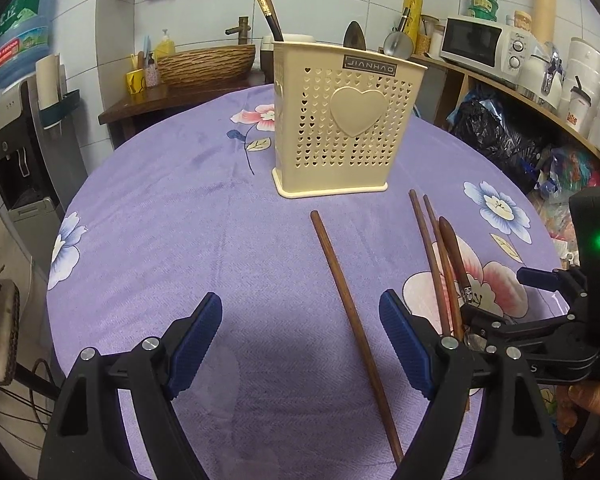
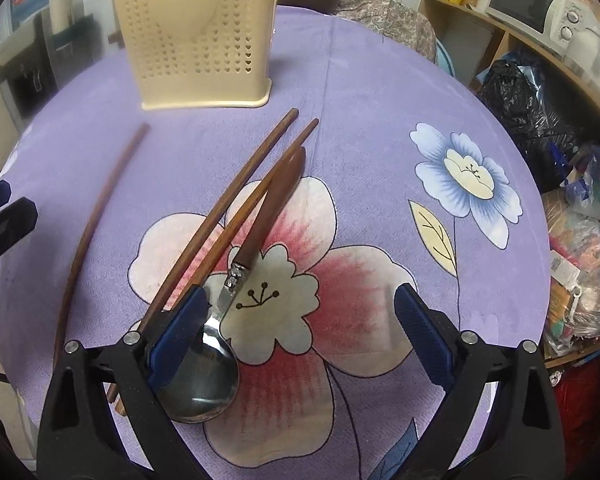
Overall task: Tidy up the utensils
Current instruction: 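Move both open tools back to the remaining utensils on the tablecloth, then close the left tool on a brown chopstick while the right tool grasps a wooden-handled spoon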
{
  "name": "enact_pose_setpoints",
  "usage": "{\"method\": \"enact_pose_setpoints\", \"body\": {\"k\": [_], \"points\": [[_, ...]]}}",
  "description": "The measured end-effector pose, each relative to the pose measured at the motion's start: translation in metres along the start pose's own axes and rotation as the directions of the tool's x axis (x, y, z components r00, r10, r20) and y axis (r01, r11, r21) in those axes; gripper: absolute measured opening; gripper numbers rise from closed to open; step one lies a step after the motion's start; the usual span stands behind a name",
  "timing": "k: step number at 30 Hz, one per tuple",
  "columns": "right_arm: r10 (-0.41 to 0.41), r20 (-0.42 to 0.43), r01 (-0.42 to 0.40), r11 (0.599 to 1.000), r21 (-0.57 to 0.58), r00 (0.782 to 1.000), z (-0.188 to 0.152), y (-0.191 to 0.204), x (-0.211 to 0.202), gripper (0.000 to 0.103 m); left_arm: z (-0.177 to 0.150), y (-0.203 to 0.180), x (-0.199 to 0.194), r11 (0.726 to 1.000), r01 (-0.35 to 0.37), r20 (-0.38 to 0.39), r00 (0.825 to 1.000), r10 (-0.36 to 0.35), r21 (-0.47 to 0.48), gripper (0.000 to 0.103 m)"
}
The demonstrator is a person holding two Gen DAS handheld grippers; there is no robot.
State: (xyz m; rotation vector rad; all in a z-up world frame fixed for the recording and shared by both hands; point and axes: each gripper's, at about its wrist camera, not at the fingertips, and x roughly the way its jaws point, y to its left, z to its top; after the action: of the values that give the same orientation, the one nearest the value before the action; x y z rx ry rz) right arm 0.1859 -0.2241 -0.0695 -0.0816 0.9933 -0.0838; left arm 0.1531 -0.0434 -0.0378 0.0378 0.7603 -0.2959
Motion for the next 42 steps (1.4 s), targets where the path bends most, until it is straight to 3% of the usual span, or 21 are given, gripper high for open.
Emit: {"method": "enact_pose_setpoints", "body": {"k": [8, 13, 16, 21, 27, 32, 35, 37, 42], "points": [[-0.032, -0.011, 0.032, 1.000, -0.001, 0.999, -0.006, -0.036, -0.001, 0.093, -0.004, 0.001, 0.003, 1.000, 0.005, -0.019, 1.000, -0.005, -0.005, 0.080], [0.022, 0.002, -0.022, 0.999, 0.030, 1.000, -0.010, -0.056, 0.001, 0.092, -0.005, 0.001, 0.007, 1.000, 0.018, -0.038, 0.999, -0.018, -0.013, 0.080], [0.080, 0.022, -0.080, 0.997, 0.020, 0.997, -0.007, -0.052, 0.002, 0.083, -0.005, -0.001, 0.010, 1.000, 0.026, -0.045, 0.999, -0.026, -0.012, 0.080], [0.115, 0.030, -0.113, 0.992, -0.052, 0.993, 0.009, -0.031, 0.009, 0.076, -0.006, -0.002, 0.014, 0.999, 0.039, -0.059, 0.997, -0.040, -0.019, 0.080], [0.166, 0.008, -0.165, 0.985, -0.052, 0.986, 0.036, -0.026, 0.024, 0.056, -0.004, -0.004, 0.020, 0.999, 0.038, -0.073, 0.997, -0.038, 0.002, 0.080], [0.178, -0.003, -0.178, 0.982, -0.061, 0.984, 0.053, -0.024, 0.032, 0.039, 0.002, -0.005, 0.032, 0.998, 0.057, -0.109, 0.992, -0.057, -0.001, 0.071], [0.178, -0.007, -0.178, 0.981, -0.073, 0.984, 0.057, -0.021, 0.034, 0.027, 0.010, -0.009, 0.044, 0.998, 0.062, -0.138, 0.989, -0.059, 0.015, 0.060], [0.179, -0.009, -0.179, 0.981, -0.072, 0.984, 0.059, -0.019, 0.035, 0.023, 0.016, -0.014, 0.055, 0.997, 0.064, -0.163, 0.985, -0.058, 0.035, 0.051], [0.169, -0.007, -0.169, 0.983, -0.074, 0.986, 0.058, -0.017, 0.035, 0.021, 0.037, -0.025, 0.080, 0.997, 0.023, -0.188, 0.982, -0.008, 0.079, 0.041]]}}
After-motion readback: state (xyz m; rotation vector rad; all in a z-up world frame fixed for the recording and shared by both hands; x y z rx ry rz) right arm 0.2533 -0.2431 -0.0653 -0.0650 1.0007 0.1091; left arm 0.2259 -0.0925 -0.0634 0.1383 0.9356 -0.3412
